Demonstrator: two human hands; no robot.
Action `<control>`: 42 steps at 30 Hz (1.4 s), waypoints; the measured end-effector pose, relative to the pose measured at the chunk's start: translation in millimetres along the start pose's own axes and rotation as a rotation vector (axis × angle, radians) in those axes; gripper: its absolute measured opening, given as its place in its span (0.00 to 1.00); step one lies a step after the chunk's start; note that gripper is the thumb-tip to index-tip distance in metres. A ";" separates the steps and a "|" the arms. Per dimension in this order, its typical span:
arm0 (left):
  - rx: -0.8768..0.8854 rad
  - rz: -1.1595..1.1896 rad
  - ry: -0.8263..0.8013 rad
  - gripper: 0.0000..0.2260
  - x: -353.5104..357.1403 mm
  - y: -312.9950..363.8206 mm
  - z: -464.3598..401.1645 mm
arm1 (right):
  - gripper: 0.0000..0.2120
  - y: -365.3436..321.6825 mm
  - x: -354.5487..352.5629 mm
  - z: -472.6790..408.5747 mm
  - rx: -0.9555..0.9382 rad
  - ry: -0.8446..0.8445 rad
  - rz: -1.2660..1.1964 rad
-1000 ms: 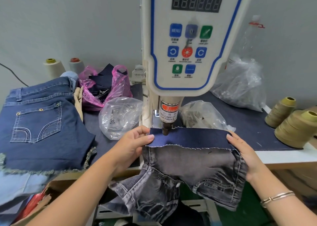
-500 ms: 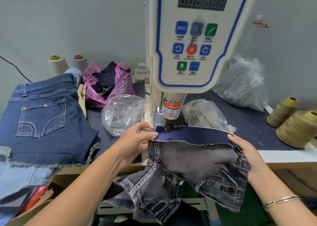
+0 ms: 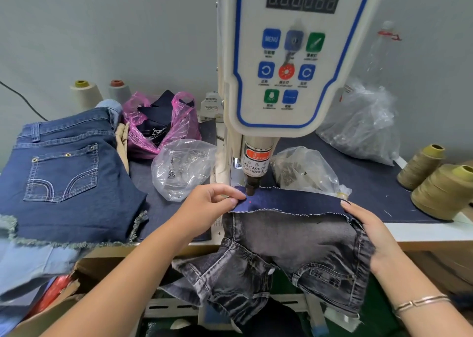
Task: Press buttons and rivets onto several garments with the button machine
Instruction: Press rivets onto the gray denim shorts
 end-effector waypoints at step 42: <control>-0.107 0.210 -0.013 0.12 -3.2 -18.9 5.8 | 0.05 3.5 -2.2 -6.2 0.025 -0.001 -0.029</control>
Point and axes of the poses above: each hand's wrist, its own z-axis away from the middle knuckle, its own x-axis out of the palm, y = z × x, the point moved 8 cm from there along -z, towards the middle knuckle, and after that the axes turned 6 degrees about -y, right-handed, at the moved point
